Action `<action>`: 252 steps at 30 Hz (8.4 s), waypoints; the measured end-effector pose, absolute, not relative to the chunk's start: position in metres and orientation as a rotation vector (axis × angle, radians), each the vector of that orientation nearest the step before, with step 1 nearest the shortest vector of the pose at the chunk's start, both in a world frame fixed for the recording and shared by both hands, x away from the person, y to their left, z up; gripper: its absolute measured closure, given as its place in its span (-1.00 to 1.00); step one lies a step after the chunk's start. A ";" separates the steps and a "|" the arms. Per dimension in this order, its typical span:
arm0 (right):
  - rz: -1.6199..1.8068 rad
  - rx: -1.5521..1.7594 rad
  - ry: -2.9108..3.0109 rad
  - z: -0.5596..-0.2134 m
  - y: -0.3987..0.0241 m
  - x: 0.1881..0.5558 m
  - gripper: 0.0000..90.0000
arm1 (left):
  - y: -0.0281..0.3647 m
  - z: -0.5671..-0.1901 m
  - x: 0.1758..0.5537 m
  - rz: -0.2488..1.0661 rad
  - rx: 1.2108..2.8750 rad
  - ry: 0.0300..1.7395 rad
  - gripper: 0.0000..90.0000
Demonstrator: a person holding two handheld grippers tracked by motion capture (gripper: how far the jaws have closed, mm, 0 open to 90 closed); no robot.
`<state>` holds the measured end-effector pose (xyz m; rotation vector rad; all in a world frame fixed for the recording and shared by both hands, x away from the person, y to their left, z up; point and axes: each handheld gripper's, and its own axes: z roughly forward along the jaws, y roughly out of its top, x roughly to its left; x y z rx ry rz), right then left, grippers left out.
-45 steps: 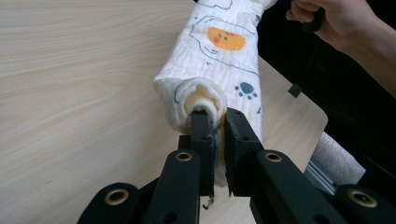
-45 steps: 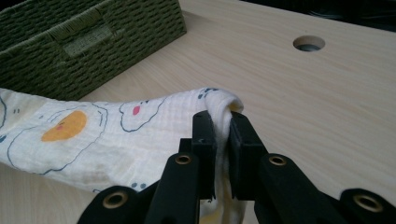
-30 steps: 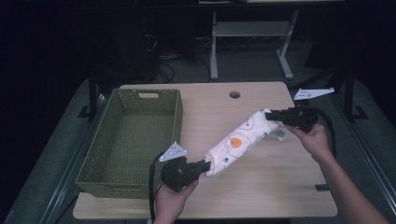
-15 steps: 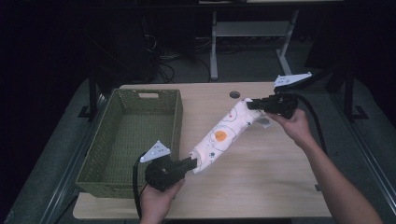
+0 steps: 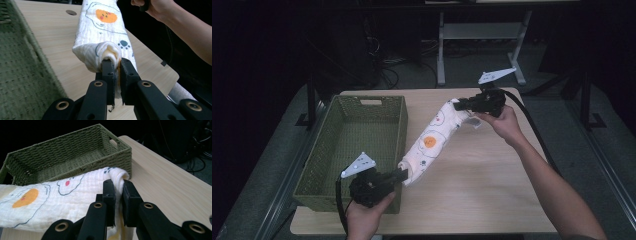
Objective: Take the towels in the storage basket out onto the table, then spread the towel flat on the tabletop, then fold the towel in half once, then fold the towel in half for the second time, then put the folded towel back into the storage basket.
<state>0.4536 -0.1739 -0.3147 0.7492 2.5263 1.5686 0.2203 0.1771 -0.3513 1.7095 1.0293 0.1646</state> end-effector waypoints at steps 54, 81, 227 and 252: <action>1.555 0.440 2.737 -0.315 0.051 0.509 0.82 | 0.279 -0.367 0.187 0.368 1.600 1.258 0.84; 1.590 0.479 2.741 -0.341 0.080 0.514 0.82 | 0.287 -0.374 0.188 0.392 1.591 1.295 0.83; 1.422 0.854 2.396 -0.358 -0.205 0.432 -0.41 | 0.200 -0.334 0.283 -0.157 1.630 1.107 -0.39; 1.406 0.938 2.347 -0.372 -0.250 0.415 -0.42 | 0.175 -0.337 0.290 -0.185 1.666 1.085 -0.39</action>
